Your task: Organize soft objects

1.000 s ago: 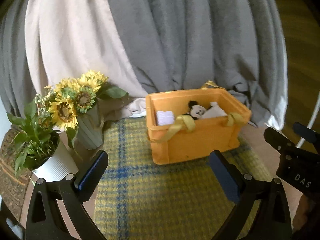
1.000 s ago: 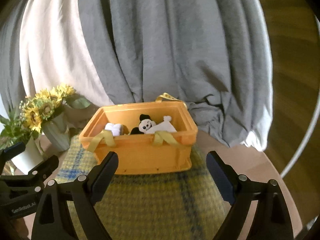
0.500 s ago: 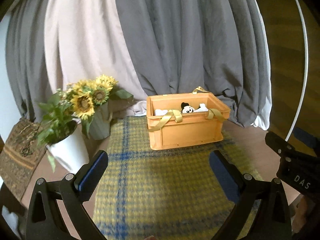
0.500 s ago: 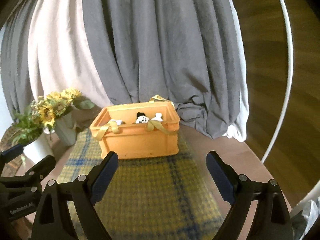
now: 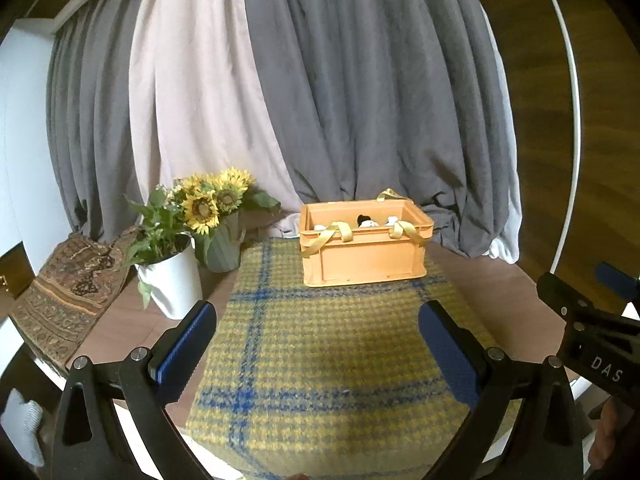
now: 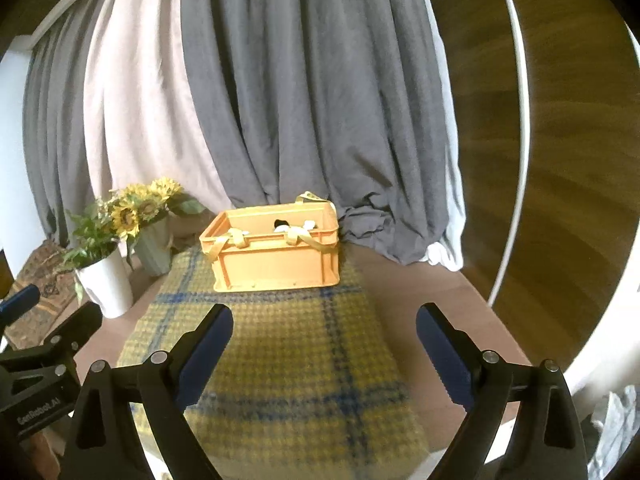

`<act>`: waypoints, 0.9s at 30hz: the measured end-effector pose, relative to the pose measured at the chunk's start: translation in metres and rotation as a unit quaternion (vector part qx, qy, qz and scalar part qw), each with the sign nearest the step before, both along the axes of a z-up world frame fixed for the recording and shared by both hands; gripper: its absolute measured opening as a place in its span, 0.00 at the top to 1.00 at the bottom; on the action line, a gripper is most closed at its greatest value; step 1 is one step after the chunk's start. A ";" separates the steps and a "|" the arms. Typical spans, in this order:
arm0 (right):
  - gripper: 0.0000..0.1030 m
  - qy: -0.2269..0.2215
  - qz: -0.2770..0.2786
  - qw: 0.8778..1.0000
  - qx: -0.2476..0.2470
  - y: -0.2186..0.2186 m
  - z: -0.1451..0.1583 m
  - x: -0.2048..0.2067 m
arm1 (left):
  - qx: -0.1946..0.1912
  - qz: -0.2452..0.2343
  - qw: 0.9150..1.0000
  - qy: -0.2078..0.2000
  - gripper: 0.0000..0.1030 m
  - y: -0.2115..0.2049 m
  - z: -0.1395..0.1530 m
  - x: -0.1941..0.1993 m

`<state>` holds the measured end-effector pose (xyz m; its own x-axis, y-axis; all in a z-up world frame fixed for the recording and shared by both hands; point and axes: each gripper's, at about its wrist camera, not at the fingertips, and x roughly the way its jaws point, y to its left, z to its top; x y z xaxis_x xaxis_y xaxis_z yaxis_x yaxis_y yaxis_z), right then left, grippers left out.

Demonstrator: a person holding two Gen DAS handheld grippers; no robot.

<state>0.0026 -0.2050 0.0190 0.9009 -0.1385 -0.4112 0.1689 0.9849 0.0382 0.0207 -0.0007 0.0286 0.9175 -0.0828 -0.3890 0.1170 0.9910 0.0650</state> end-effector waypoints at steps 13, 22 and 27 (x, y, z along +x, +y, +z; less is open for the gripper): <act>0.08 -0.029 -0.002 0.999 -0.016 -0.005 0.015 -0.061 | -0.003 -0.006 1.000 -0.027 0.00 -0.011 0.014 -0.051; 0.08 -0.033 -0.003 0.999 -0.012 -0.009 0.018 -0.076 | 0.000 -0.004 0.999 -0.039 0.00 -0.016 0.019 -0.066; 0.08 -0.035 -0.004 0.999 -0.009 -0.010 0.018 -0.080 | 0.000 -0.004 0.999 -0.040 0.00 -0.015 0.020 -0.067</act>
